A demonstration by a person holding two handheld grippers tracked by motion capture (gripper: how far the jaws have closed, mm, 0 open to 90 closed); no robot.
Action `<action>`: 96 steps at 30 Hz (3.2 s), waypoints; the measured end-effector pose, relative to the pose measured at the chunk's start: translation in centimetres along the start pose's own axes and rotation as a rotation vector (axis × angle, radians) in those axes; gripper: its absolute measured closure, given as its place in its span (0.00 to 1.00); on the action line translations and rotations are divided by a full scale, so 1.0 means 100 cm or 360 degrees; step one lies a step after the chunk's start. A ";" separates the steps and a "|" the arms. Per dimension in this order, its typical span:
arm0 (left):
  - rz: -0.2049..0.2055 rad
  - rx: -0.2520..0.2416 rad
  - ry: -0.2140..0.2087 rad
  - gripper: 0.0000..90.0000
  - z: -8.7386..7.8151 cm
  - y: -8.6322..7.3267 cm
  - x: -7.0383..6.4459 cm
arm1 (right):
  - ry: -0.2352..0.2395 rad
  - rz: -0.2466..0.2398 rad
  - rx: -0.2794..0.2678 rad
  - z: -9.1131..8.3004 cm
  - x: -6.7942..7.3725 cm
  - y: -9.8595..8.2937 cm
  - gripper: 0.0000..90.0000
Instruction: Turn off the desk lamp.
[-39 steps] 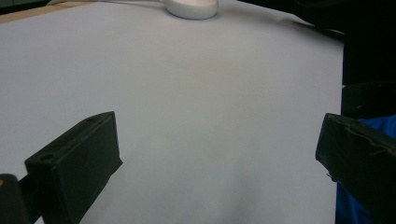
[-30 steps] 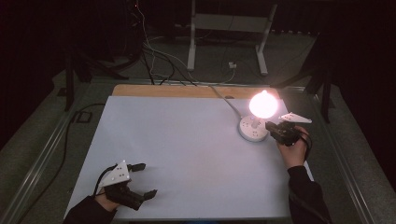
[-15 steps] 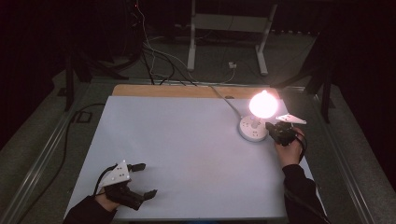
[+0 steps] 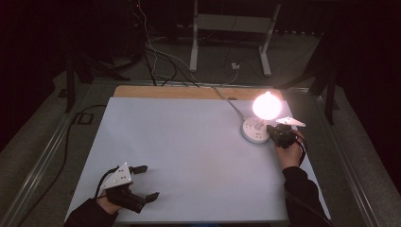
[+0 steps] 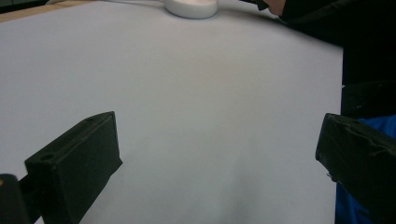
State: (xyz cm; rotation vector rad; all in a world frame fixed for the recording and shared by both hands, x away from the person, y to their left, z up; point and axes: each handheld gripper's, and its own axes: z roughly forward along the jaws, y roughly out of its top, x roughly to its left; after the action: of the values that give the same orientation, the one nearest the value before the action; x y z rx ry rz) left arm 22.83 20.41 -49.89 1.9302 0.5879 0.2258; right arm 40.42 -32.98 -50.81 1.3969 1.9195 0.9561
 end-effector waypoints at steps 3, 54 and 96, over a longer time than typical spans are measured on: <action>-0.0006 -0.0004 -0.0004 0.01 0.000 0.000 0.000 | -0.0003 0.0001 0.0002 0.000 0.000 0.000 1.00; -0.0002 0.0003 -0.0010 0.01 0.000 0.000 0.000 | -0.0017 -0.0003 -0.0012 -0.002 0.002 -0.003 1.00; 0.0003 0.0010 -0.0012 0.01 0.001 0.000 0.000 | -0.0003 0.0054 -0.0096 -0.014 0.000 0.007 1.00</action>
State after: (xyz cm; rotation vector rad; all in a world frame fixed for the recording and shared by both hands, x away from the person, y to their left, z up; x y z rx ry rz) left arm 22.89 20.35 -49.92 1.9368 0.5825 0.2178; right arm 39.73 -33.12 -49.44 1.3991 1.8556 1.0204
